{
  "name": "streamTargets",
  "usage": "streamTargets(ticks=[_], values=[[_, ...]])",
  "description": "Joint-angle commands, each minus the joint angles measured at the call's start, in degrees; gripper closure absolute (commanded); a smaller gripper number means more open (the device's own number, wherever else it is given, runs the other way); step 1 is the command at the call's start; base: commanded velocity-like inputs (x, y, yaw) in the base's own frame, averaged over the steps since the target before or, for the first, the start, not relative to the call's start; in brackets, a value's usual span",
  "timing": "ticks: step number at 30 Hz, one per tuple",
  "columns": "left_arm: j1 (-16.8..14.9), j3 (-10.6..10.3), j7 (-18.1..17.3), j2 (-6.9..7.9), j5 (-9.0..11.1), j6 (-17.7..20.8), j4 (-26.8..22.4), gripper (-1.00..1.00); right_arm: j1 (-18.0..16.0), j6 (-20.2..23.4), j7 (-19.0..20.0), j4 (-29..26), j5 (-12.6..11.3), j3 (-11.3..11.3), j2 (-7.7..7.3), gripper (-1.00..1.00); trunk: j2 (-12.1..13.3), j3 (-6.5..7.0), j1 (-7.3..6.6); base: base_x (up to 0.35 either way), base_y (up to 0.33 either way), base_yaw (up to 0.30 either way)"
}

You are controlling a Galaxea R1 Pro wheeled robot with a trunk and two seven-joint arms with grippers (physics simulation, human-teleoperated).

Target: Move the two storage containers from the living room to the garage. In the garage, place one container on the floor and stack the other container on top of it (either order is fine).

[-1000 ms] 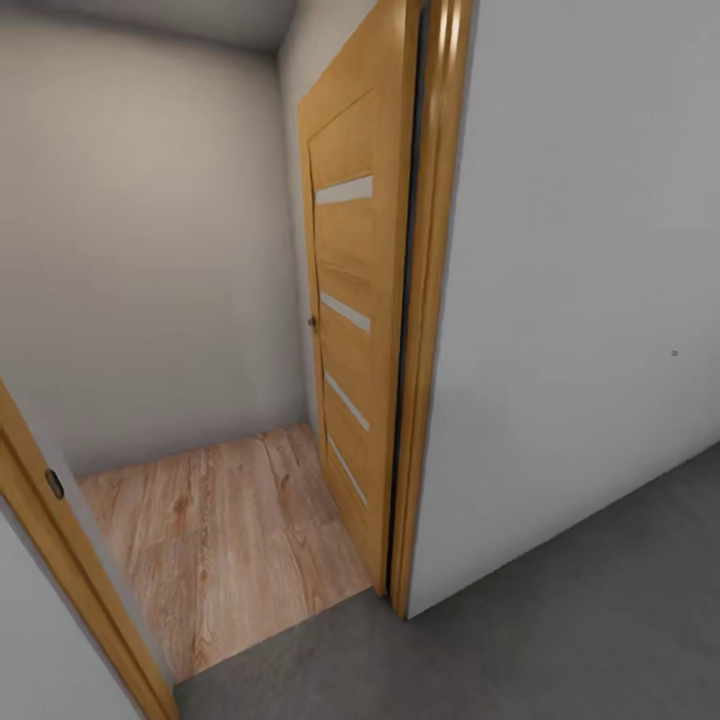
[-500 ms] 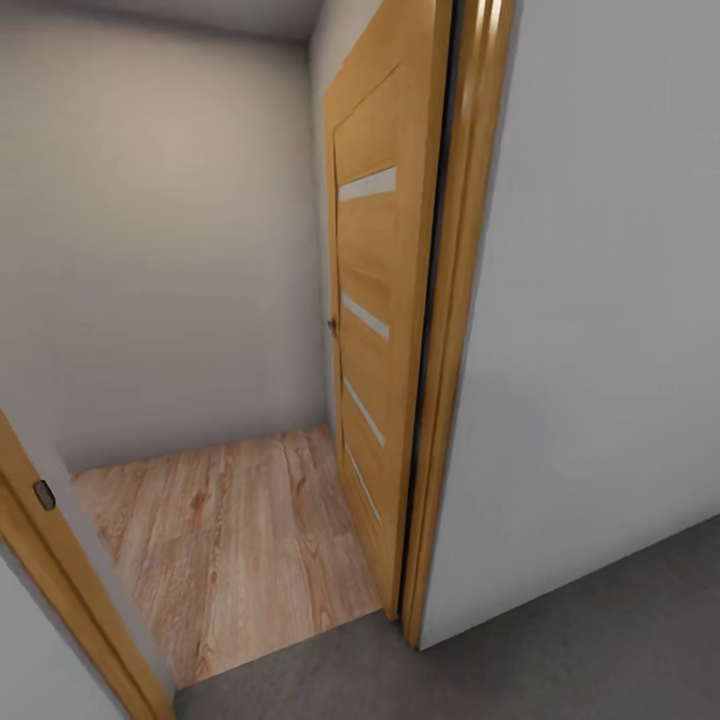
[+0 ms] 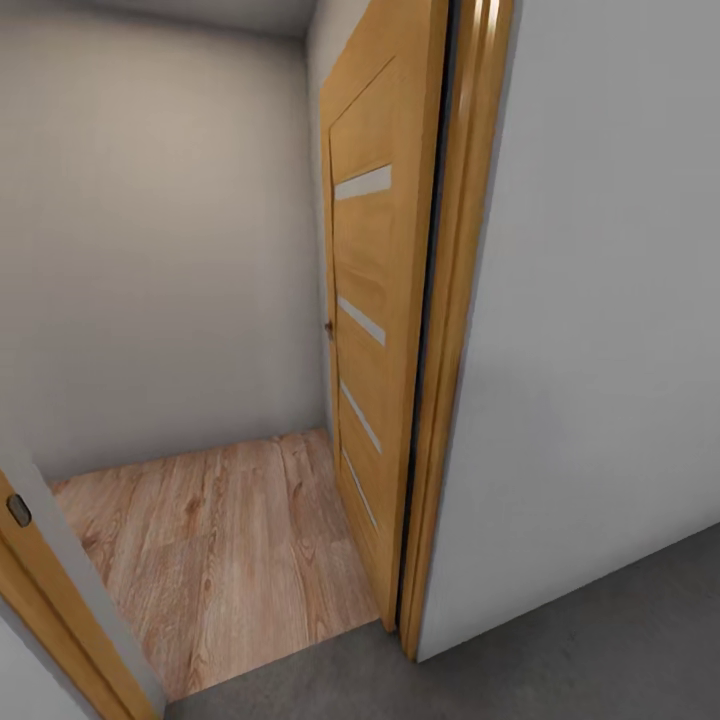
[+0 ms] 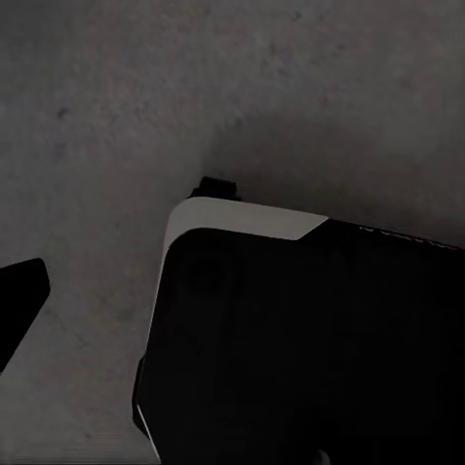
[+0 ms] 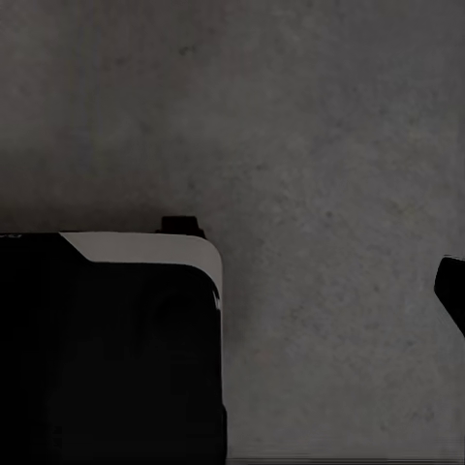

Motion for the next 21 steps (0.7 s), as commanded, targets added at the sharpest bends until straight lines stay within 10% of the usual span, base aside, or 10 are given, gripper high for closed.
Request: streamTargets(ticks=[1, 21], values=[[0.06, -0.12, 0.16, 0.0, 0.38, -0.01, -0.02, -1.0, 0.1, -0.39, 0.0, 0.18, -0.52, 0.46, 0.1, -1.0, -0.1, -0.11, 0.03, 0.003, 0.0, 0.0], [0.23, -0.12, 0.16, -0.05, 0.28, -1.13, -0.02, -1.0, 0.41, -0.58, 0.03, 0.18, -0.24, 0.46, 0.01, -1.0, -0.1, -0.11, 0.03, 0.0, 0.0, 0.225]])
